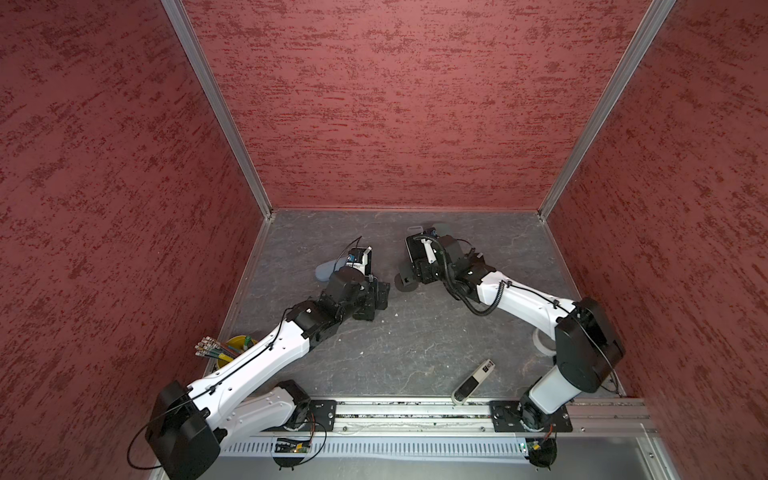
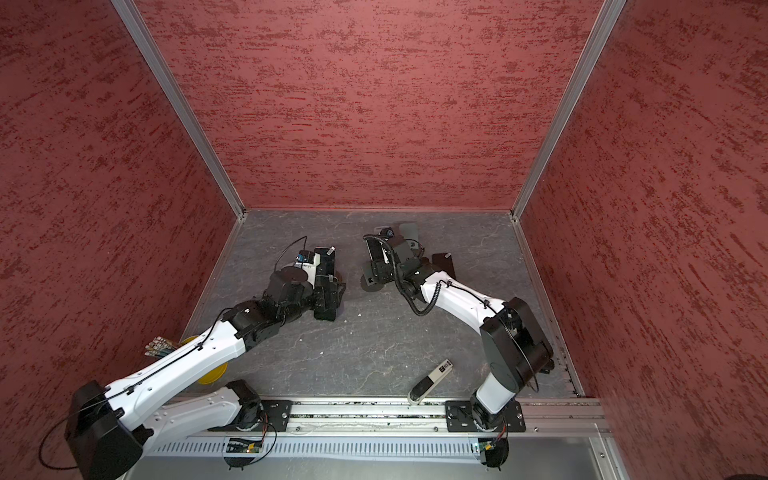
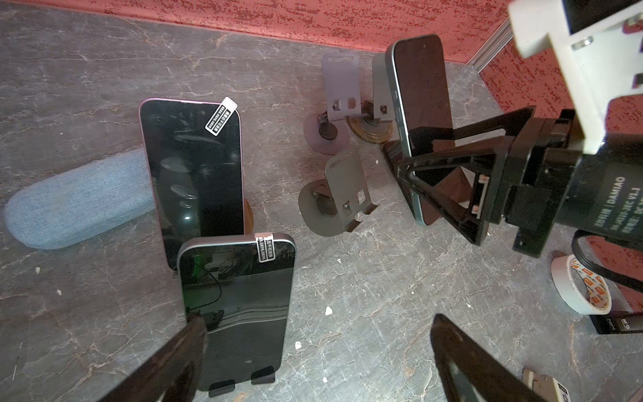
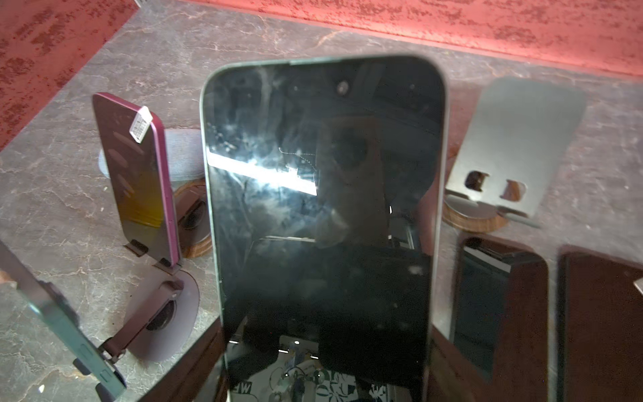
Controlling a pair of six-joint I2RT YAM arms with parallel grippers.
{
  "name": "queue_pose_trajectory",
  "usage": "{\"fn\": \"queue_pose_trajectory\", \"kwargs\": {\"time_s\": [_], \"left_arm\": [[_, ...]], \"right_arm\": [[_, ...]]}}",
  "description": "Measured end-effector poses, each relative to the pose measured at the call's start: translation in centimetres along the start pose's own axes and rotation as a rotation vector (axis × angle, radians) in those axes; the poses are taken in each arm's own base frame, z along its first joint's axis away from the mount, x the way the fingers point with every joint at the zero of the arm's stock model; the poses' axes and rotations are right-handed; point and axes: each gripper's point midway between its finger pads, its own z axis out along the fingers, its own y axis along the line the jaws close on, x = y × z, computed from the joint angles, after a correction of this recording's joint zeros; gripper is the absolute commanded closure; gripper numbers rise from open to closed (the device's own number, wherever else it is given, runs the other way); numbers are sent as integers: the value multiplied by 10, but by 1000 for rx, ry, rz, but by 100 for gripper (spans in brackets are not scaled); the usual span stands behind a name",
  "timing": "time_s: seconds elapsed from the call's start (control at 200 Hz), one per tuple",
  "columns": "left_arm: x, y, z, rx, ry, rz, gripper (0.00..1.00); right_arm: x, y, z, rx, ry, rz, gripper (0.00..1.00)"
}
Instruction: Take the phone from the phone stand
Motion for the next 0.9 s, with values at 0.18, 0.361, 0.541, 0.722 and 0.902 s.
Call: {"fn": "queue_pose_trajectory", "kwargs": {"time_s": [0.18,0.361,0.541,0.722,0.902], "left_arm": [[-4,-1,-7,11,-22,-4,0],[-4,0,-12,19,-36,-10,1],[-3,0,-14,21,-39,-13,1],[-2,1,-13,20,-36,-17,1],[-2,1,-13,20,-36,-18,0]], "right_arm": [[34,-26,5,59,89,52,44],[62,-43,7,99,160,86,44],[77,-50,11,117,199,108,43],[89,-52,18,115,232,128,43],[101,-53,27,114,269,141,41]]}}
